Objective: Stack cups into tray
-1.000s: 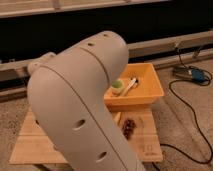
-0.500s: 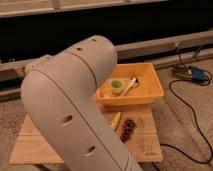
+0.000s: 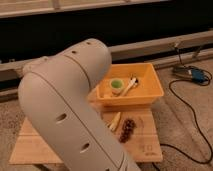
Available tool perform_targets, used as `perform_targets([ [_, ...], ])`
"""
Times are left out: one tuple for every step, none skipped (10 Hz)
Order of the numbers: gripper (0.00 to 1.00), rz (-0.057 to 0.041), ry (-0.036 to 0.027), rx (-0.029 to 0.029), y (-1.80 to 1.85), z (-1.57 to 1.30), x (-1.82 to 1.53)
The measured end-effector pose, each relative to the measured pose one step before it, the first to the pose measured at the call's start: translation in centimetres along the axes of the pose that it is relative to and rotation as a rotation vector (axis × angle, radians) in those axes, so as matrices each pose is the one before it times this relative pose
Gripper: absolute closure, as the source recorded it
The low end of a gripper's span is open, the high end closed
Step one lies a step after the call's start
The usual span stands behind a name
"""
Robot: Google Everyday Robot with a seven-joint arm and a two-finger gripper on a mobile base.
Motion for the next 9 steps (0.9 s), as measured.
perform_targets([
  [0.22,-0.00226,0.00265,-0.00499,0.216,0.417,-0.245],
  [0.22,-0.0007,0.00236,-0.0043,0.154,0.401,-0.125],
  [0.22,0.00169,-0.0016,-0.00243,0.016,0.454,-0.182],
  [0.22,0.00149,-0.00249,-0.0022,-0.007,0.358,-0.176],
  [0.22,-0.00078,-0.00075,-0.00344,0.098,0.429,-0.218],
  [0.22,-0.00012,-0.00115,-0.00124,0.035,0.315,-0.224],
  [0.22,-0.00021,0.00036,-0.00092,0.062,0.371,-0.256],
  [0.22,-0.00083,0.00315,-0.00105,0.119,0.423,-0.261],
  [0.23,-0.00079,0.00523,0.00058,0.066,0.437,-0.213],
])
